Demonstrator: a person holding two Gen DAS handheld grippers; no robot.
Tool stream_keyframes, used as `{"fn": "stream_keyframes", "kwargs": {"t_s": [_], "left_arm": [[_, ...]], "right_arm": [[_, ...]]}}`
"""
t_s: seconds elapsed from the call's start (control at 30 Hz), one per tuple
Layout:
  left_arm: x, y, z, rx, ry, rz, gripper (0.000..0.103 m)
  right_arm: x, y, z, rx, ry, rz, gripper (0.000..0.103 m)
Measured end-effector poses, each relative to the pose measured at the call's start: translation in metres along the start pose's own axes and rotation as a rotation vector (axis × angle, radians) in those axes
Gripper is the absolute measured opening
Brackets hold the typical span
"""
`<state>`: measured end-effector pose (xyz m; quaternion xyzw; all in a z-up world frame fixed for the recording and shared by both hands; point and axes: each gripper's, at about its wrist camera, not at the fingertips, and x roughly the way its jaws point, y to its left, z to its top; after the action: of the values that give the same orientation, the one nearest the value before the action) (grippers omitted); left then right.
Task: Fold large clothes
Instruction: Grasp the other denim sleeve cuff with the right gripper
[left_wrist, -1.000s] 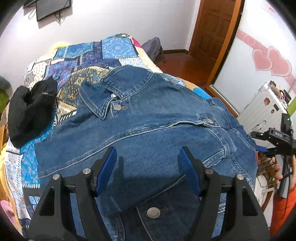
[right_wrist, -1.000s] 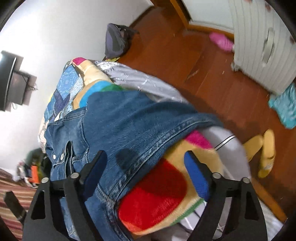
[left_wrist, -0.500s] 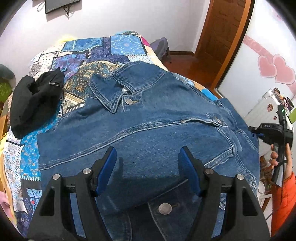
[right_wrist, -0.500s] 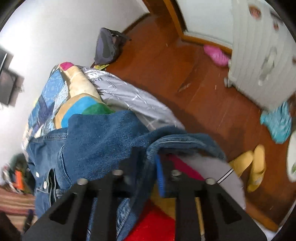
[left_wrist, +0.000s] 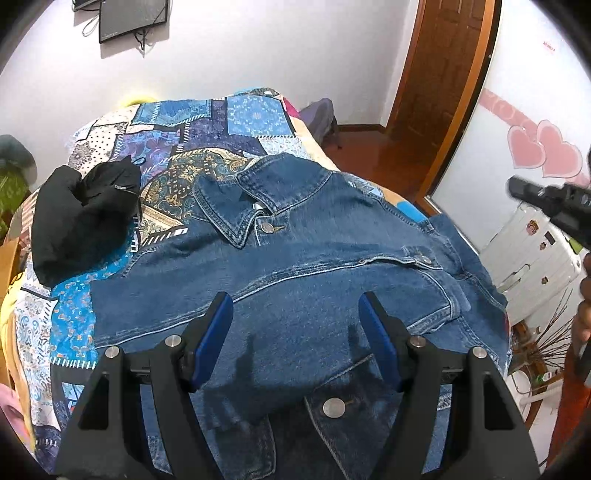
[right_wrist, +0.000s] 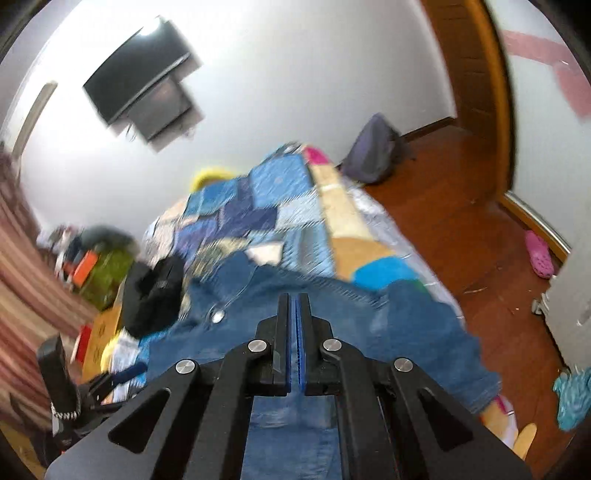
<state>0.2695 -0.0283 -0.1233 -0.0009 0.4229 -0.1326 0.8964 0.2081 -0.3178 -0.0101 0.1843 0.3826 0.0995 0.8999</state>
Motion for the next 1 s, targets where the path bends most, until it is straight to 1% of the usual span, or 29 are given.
{"fn": "stream_keyframes", "kwargs": {"t_s": [0.07, 0.13, 0.17, 0.2, 0.23, 0.27, 0.3, 0.37, 0.47, 0.5, 0.6, 0.67, 0.7, 0.83, 0.87, 0.93, 1.0], "left_arm": [[-0.004, 0.002, -0.001, 0.003, -0.007, 0.002, 0.069], [-0.007, 0.004, -0.001, 0.003, -0.010, 0.004, 0.069], [-0.009, 0.005, -0.002, 0.003, -0.012, 0.001, 0.069], [-0.010, 0.005, -0.002, 0.004, -0.014, 0.000, 0.069], [-0.011, 0.005, -0.003, 0.007, -0.018, 0.001, 0.069], [-0.012, 0.005, -0.003, 0.010, -0.022, 0.005, 0.069], [-0.013, 0.005, -0.003, 0.012, -0.026, 0.009, 0.069], [-0.013, 0.003, -0.004, 0.019, -0.033, 0.022, 0.069], [-0.011, 0.000, -0.006, 0.020, -0.026, 0.014, 0.069], [-0.010, -0.001, -0.006, 0.018, -0.022, 0.011, 0.069], [-0.005, -0.005, -0.008, 0.019, -0.005, 0.007, 0.069], [-0.001, -0.008, -0.008, 0.019, 0.004, 0.008, 0.069], [0.000, -0.009, -0.008, 0.019, 0.009, 0.007, 0.069], [0.002, -0.012, -0.008, 0.014, 0.019, 0.006, 0.069], [0.002, -0.012, -0.008, 0.013, 0.020, 0.007, 0.069], [0.002, -0.011, -0.009, 0.009, 0.022, 0.011, 0.069], [0.002, -0.010, -0.009, 0.002, 0.024, 0.019, 0.069]], "right_arm": [[0.007, -0.003, -0.009, 0.007, 0.030, -0.027, 0.004], [0.017, -0.012, -0.018, 0.024, 0.068, -0.056, 0.009], [0.019, -0.020, -0.022, 0.039, 0.090, -0.078, 0.017], [0.019, -0.026, -0.026, 0.053, 0.104, -0.103, 0.027], [0.019, -0.025, -0.027, 0.061, 0.107, -0.121, 0.032], [0.016, -0.029, -0.029, 0.074, 0.106, -0.147, 0.043], [0.012, -0.039, -0.033, 0.093, 0.102, -0.177, 0.052], [0.002, -0.053, -0.037, 0.130, 0.098, -0.211, 0.057], [-0.010, -0.081, -0.043, 0.209, 0.103, -0.243, 0.058], [-0.011, -0.092, -0.046, 0.242, 0.118, -0.267, 0.058], [-0.011, -0.110, -0.054, 0.289, 0.157, -0.312, 0.058], [-0.007, -0.121, -0.062, 0.320, 0.178, -0.324, 0.058], [-0.004, -0.125, -0.065, 0.338, 0.190, -0.318, 0.058], [0.018, -0.151, -0.081, 0.462, 0.245, -0.251, 0.058], [0.021, -0.156, -0.083, 0.486, 0.239, -0.233, 0.060], [0.023, -0.164, -0.079, 0.512, 0.203, -0.216, 0.060], [0.030, -0.175, -0.075, 0.542, 0.193, -0.189, 0.060]]}}
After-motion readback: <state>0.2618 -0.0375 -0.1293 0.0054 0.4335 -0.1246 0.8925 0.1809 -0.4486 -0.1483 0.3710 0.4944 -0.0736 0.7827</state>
